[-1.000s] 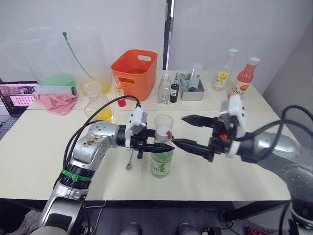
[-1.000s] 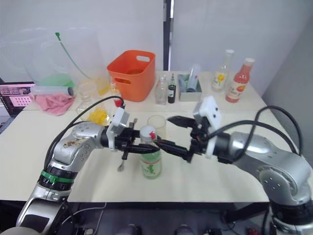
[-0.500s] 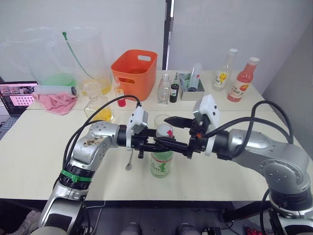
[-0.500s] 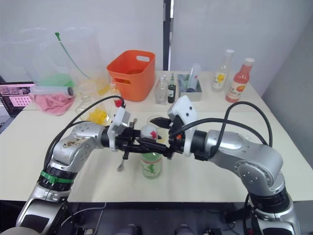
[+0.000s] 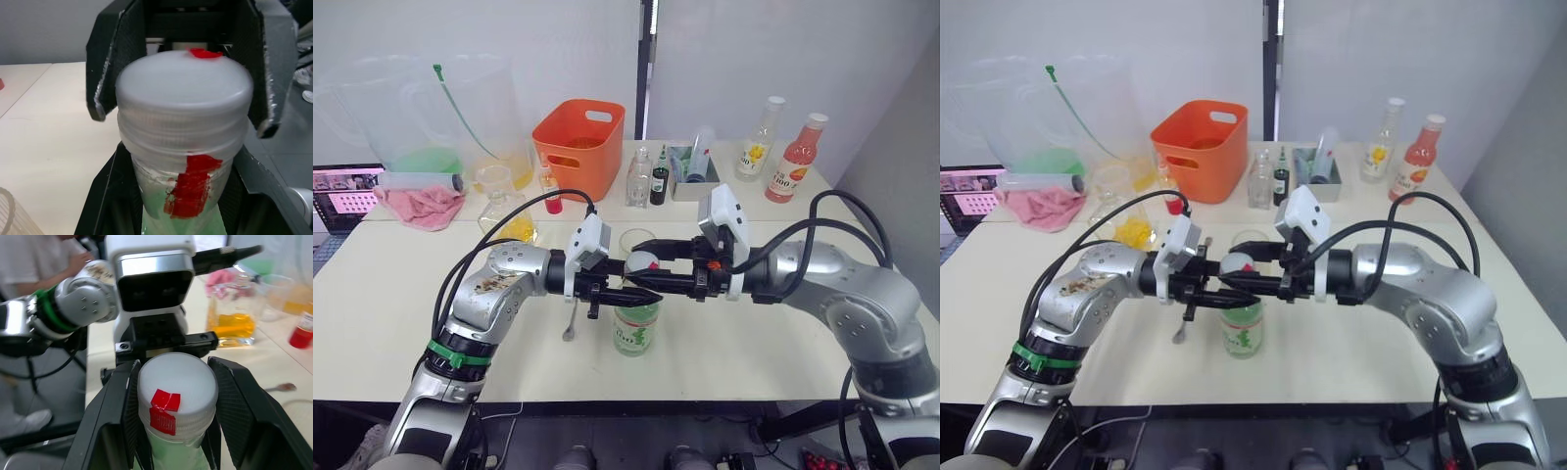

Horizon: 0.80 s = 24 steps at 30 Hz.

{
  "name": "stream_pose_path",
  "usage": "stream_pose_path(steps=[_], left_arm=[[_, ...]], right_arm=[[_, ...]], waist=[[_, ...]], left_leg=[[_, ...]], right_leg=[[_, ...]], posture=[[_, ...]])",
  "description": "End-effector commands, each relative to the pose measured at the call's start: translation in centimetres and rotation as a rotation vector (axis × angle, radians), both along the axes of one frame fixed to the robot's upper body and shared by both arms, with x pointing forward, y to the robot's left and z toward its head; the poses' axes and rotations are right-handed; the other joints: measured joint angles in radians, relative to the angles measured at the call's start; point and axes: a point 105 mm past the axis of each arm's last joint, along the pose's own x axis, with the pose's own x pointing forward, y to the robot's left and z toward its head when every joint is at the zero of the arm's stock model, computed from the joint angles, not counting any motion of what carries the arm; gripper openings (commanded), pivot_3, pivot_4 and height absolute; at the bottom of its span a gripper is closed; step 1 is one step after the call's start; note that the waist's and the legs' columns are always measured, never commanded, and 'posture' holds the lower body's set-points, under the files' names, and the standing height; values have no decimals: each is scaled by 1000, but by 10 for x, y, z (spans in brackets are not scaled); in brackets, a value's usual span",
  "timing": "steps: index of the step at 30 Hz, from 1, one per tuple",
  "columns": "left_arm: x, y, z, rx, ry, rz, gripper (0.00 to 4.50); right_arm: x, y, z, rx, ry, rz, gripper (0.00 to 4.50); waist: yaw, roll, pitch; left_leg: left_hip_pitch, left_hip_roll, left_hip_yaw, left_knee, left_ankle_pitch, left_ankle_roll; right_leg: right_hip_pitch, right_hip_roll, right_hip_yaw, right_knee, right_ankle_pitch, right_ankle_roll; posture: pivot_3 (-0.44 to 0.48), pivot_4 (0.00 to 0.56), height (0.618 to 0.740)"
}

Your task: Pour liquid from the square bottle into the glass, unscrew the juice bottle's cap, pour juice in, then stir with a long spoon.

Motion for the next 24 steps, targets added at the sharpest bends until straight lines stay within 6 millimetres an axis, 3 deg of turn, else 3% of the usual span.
stream_pose_path(steps=[1,6,11,13,18,24], left_arm=[[-1,4,10,-27,-27,36,1418],[-6,6,6,-40,-18,82,1418],[-9,6,4,-46,-3,100,1418],[-7,8,3,-52,2,127,1418],[-7,11,-1,-49,10,142,1418],[-7,9,-5,-46,13,122,1418]], right_arm=[[-13,8,-5,-80,-31,279,1700],[2,12,0,-145,-93,504,1700],[14,13,4,-171,-105,543,1700],[15,13,7,-173,-110,545,2723],[10,3,19,-147,-94,537,4344],[7,-16,32,-10,-132,301,4475]], waist=[[-7,0,0],[-18,0,0],[-13,0,0],[-13,0,0],[-13,0,0],[-9,0,0]], left_leg=[[0,0,0,0,0,0],[0,0,-1,0,0,0],[1,0,-2,0,0,0],[1,0,-2,0,0,0],[-1,0,-2,0,0,0],[-3,0,-2,0,0,0]], right_leg=[[0,0,0,0,0,0],[0,0,0,0,0,0],[0,0,-1,1,0,0],[0,-1,0,1,0,0],[-3,-1,0,2,0,0],[-5,0,0,2,0,0]], posture=[[0,150,740],[0,150,740],[0,150,740],[0,150,740],[0,150,740],[0,150,740]])
